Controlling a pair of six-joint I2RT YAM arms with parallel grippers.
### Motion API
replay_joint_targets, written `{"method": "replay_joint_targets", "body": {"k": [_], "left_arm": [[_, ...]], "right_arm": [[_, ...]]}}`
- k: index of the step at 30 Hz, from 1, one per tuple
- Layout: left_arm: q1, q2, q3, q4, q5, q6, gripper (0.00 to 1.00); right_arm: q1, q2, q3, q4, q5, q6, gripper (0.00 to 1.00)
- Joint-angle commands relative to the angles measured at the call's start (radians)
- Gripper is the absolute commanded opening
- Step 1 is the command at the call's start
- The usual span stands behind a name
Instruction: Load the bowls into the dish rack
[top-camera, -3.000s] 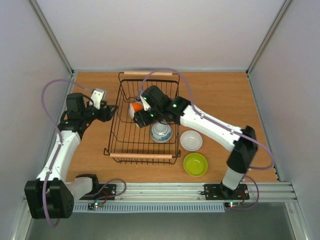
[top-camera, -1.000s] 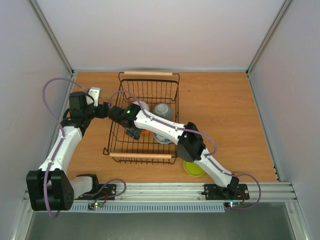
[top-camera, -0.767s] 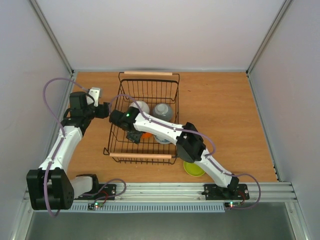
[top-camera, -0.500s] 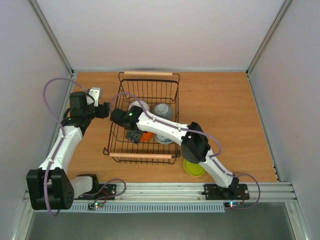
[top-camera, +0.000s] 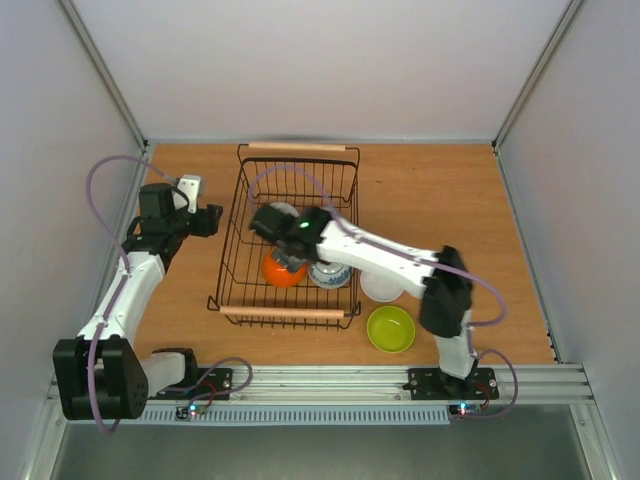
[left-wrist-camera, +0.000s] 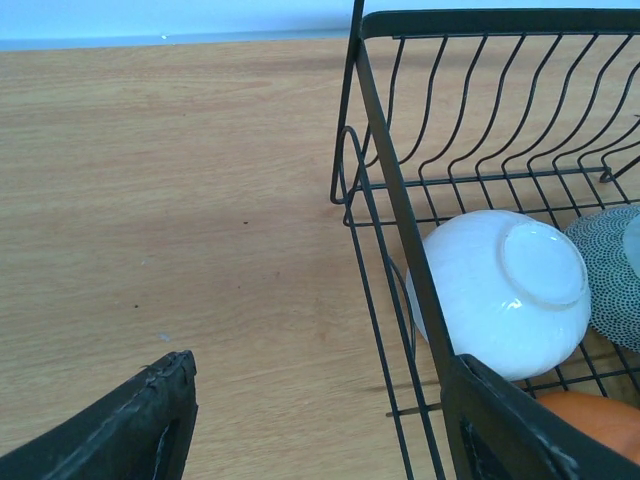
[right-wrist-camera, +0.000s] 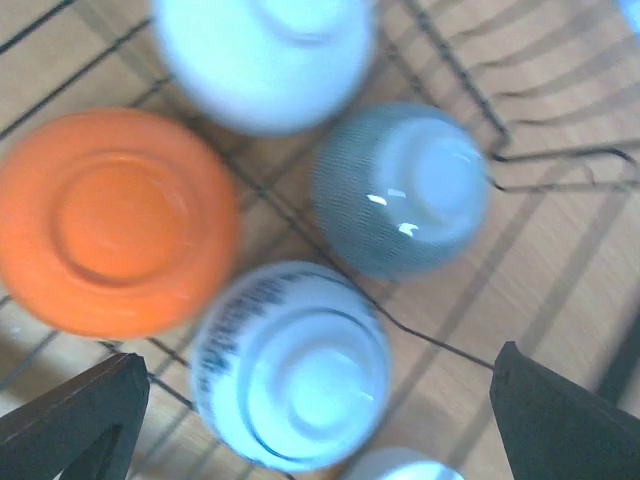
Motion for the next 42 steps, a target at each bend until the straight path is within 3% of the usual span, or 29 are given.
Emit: {"method": "replay_joint_targets", "body": {"k": [1,6,11,14,19,35,37,41,42], "left_arm": [[0.003,-0.007,0.016,0.051,0.011,0.002,0.68],[0.004,-0.011,0.017,0.052,0.021,-0.001,0.68],[0.004,-0.007,0.02,0.05,0.025,-0.003,0.68],[0.004,-0.006,0.021,0.046,0.024,-0.002,0.68],[0.005,-0.008,0.021,0.045,0.024,-0.002,0.68],[0.004,-0.019,0.018,0.045,0.033,-0.002,0.68],[0.004,-0.02,0.018,0.044,0.033,-0.002,0.68],[0.004,-0.023,0.018,0.045,0.033,-0.002,0.68],[0.004,-0.024,0.018,0.045,0.033,-0.002,0.68]], "right_arm": [[-0.103,-0.297,-0.22,0.156,0.076,0.138,0.93],[-0.263,-0.597,-0.534,0.239,0.044,0.272,0.88],[-0.366,-0.725,-0.757,0.211,-0.008,0.374,0.83],[-0.396,-0.751,-0.875,0.241,-0.07,0.412,0.79],[-0.423,-0.764,-1.015,0.334,-0.187,0.445,0.6],[-0.441,-0.677,-1.149,0.435,-0.219,0.512,0.51],[-0.442,-0.675,-1.147,0.434,-0.218,0.512,0.44],[-0.442,-0.667,-1.142,0.432,-0.215,0.514,0.07],[-0.442,-0.669,-1.139,0.429,-0.209,0.515,0.02]]}}
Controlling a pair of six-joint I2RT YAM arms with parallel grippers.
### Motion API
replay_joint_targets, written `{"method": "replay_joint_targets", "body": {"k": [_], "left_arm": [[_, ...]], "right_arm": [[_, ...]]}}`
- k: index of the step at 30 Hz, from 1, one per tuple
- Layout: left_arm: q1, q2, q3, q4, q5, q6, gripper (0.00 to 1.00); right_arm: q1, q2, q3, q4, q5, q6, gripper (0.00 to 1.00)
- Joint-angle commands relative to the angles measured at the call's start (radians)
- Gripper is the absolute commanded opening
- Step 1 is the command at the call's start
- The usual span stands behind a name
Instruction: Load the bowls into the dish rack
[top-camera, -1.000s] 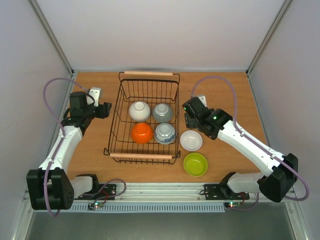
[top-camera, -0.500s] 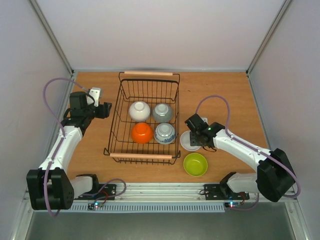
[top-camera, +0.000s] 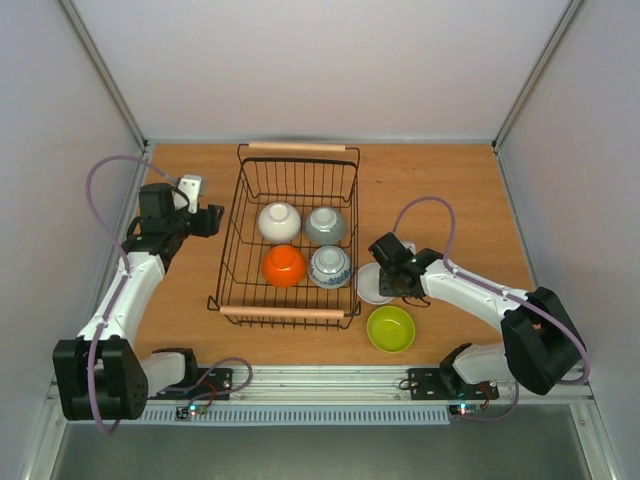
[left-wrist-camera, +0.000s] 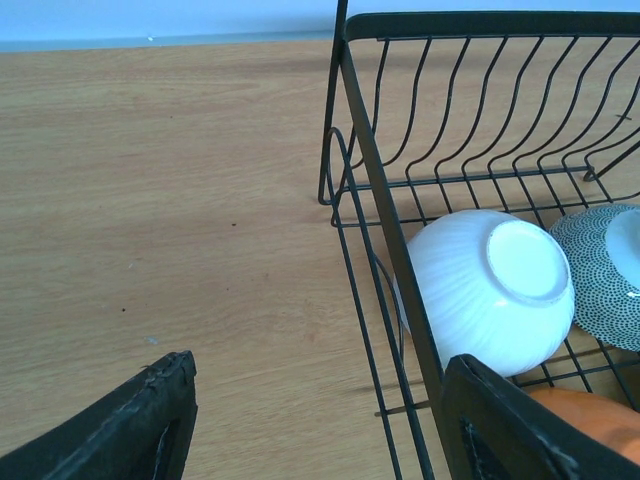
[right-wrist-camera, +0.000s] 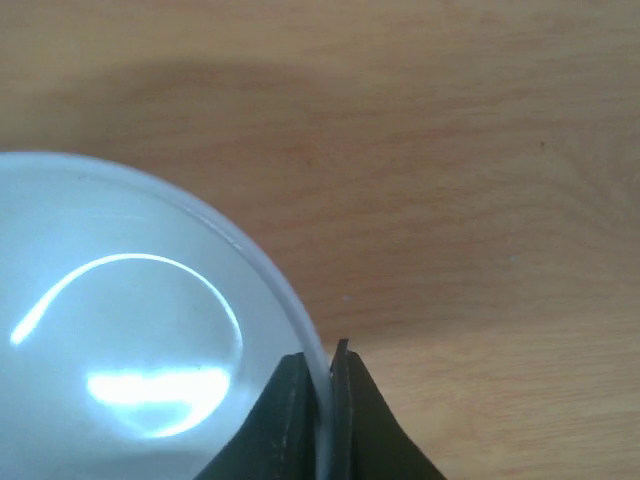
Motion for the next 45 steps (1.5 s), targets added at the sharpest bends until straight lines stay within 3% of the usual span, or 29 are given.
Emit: {"method": "replay_joint_targets", "body": {"k": [1,6,12,17,21,31,40,45], "left_arm": [[0.004,-0.025,0.017,0.046,0.01,-0.003,0.68],[0.005,-0.044,0.012,0.047,0.022,0.001,0.68],[0.003,-0.063,0.007,0.04,0.107,0.009,0.68],[0.004,-0.087,-0.005,0.03,0.279,0.041,0.68],[-0.006,-0.091,-0.006,0.005,0.406,0.066,0.68],[-0.035,-0.054,0.019,-0.05,0.416,0.104,0.68],[-0.035,-0.072,0.016,-0.062,0.446,0.117,0.69],[-0.035,-0.079,0.009,-0.058,0.467,0.124,0.69]], "right_arm": [[-0.007,-0.001,0.014,0.008,0.017,0.021,0.01],[-0.005,-0.031,0.069,-0.054,0.1,0.011,0.01],[-0.005,-0.091,0.25,-0.219,0.3,-0.006,0.01],[0.009,-0.18,0.368,-0.174,0.266,-0.086,0.01],[0.06,-0.162,0.476,-0.161,0.258,-0.135,0.01],[0.292,0.177,0.803,-0.199,0.335,-0.241,0.01],[0.359,0.487,1.082,-0.266,0.378,-0.298,0.01],[0.39,0.569,1.168,-0.27,0.384,-0.312,0.01]]}}
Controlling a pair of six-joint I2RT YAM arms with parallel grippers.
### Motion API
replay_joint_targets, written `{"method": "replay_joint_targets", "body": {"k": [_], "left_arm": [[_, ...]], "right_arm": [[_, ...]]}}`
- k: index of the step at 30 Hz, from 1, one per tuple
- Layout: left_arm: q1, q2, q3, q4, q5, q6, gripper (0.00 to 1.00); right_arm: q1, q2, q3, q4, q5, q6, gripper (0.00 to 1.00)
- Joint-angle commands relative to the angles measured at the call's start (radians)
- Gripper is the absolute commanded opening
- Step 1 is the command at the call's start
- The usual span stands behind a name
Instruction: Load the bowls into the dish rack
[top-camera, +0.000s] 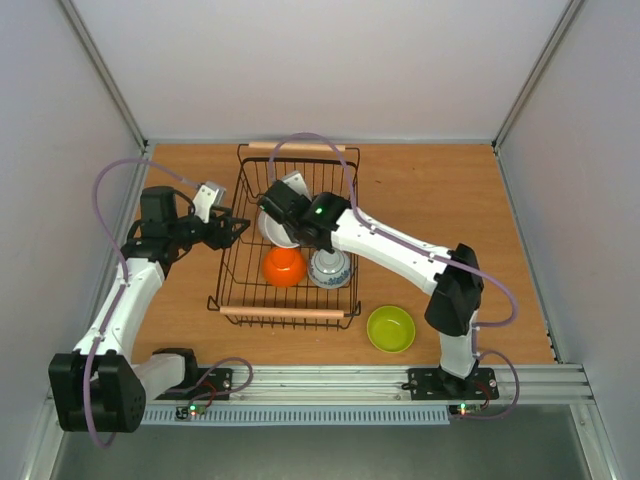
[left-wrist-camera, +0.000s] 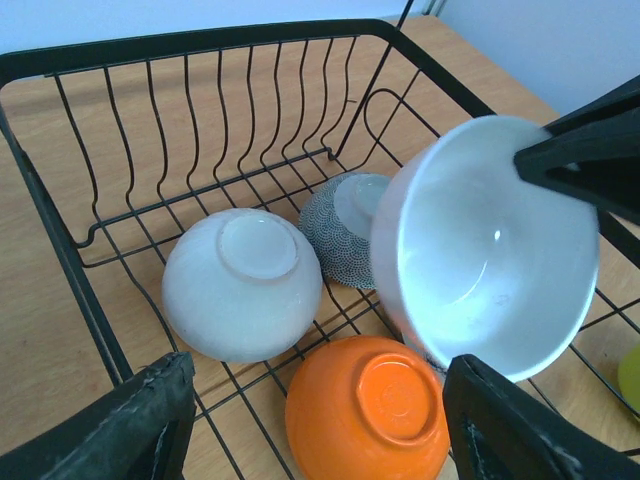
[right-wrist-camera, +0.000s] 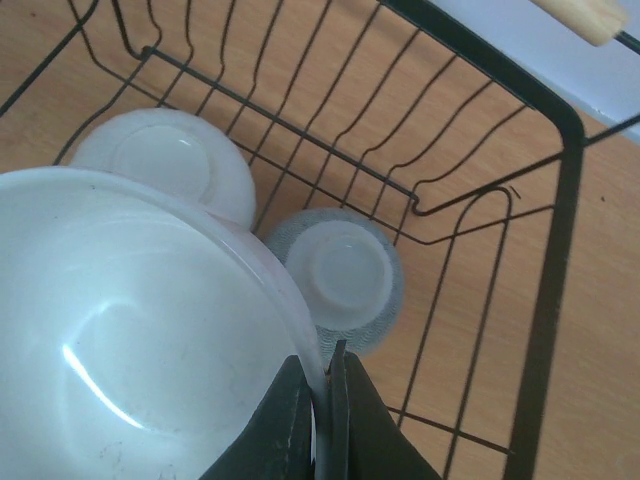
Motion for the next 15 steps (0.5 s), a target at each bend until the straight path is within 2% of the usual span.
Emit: {"method": "replay_joint_targets", "body": {"k": [1,8,11,12,13,15], "left_arm": [[0.0,-0.013,0.01,0.011,0.04,0.021,0.69],[0.0,0.01,0.017,0.001,0.04,0.025,0.69],[-0.035,0.012,0.019,-0.001,0.038,0.028,0.67],[-0.035,0.014,0.021,-0.004,0.038,0.031,0.63],[-0.037,0.017,0.023,-0.01,0.042,0.034,0.54],[-0.037,0.026,0.032,-0.024,0.058,0.045,0.27]], "right_arm": [[0.042,0.042,0.09,-0.015,0.04,-0.029,0.01],[0.114,0.139,0.244,-0.054,0.072,-0.062,0.01],[0.132,0.146,0.275,-0.048,0.081,-0.073,0.01],[0.135,0.144,0.281,-0.045,0.082,-0.076,0.01],[0.137,0.143,0.284,-0.041,0.082,-0.078,0.01],[0.138,0.138,0.283,-0.03,0.083,-0.083,0.01]]}}
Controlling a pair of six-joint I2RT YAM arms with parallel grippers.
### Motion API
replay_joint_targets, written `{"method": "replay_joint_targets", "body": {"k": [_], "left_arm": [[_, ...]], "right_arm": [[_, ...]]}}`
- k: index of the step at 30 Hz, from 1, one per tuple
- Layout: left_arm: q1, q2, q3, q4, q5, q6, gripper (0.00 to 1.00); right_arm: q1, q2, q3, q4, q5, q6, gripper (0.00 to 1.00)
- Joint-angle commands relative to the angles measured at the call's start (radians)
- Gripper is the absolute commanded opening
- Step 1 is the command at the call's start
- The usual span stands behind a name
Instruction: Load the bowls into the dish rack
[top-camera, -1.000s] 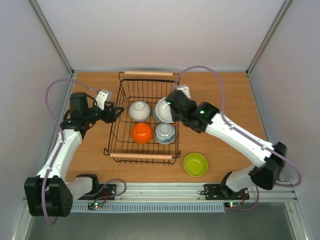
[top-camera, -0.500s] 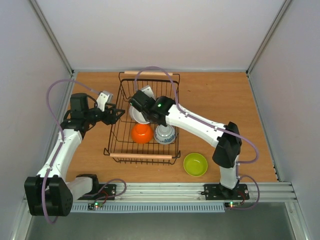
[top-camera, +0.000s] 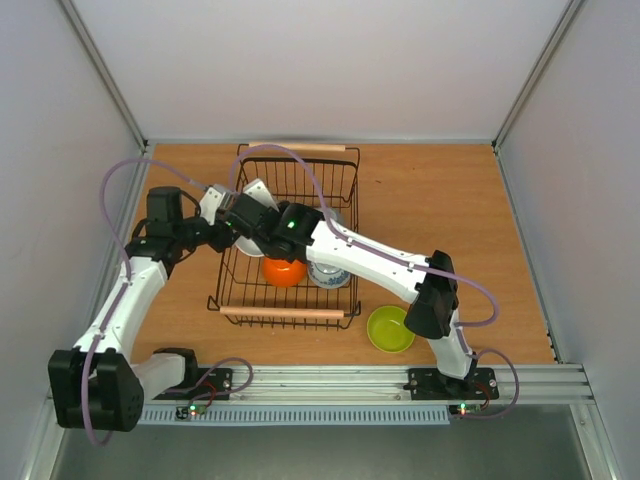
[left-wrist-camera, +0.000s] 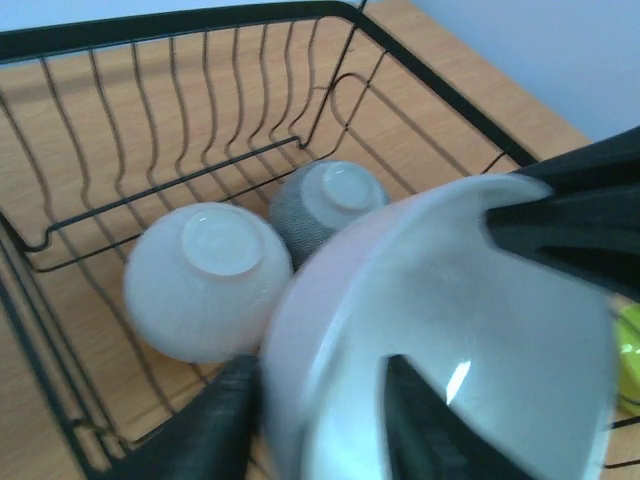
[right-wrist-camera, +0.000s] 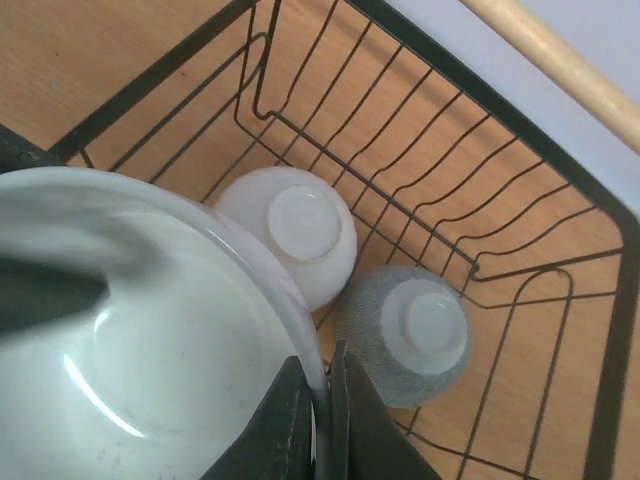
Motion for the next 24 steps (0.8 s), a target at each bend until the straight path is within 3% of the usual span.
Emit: {"method": "replay_joint_targets", "body": {"k": [1,2,3,8,10,13,15,18,21,24], "left_arm": [[-0.006,0.025,0.036,-0.018,0.035,0.03,0.13],[-0.007,0.03,0.038,-0.023,0.036,0.032,0.02],[-0.008,0.034,0.04,-0.027,0.037,0.032,0.01],[-0.01,0.03,0.039,-0.038,0.049,0.044,0.01],[-0.01,0.022,0.035,-0.032,0.044,0.045,0.01],[-0.009,0.014,0.029,-0.022,0.041,0.042,0.0],[-0.007,0.012,0.024,-0.014,0.049,0.036,0.0],[-0.004,0.014,0.025,-0.013,0.064,0.035,0.0],[0.001,0.014,0.027,-0.015,0.079,0.036,0.01],[0.005,0.012,0.025,-0.016,0.095,0.038,0.01]], "right_arm": [[0.007,-0.01,0.041,0.013,0.041,-0.025,0.01],[0.008,-0.009,0.041,0.015,0.04,-0.026,0.01],[0.008,-0.009,0.042,0.015,0.039,-0.027,0.01],[0.008,-0.016,0.025,0.009,0.032,-0.016,0.02],[0.006,-0.042,-0.019,0.028,0.029,-0.006,0.14],[-0.004,-0.129,-0.141,0.097,-0.047,0.01,0.54],[-0.03,-0.218,-0.26,0.183,-0.193,0.031,0.71],[-0.112,-0.366,-0.467,0.358,-0.511,0.095,0.85],[-0.19,-0.447,-0.623,0.493,-0.802,0.178,0.92],[-0.226,-0.471,-0.696,0.597,-0.95,0.252,0.96]]}}
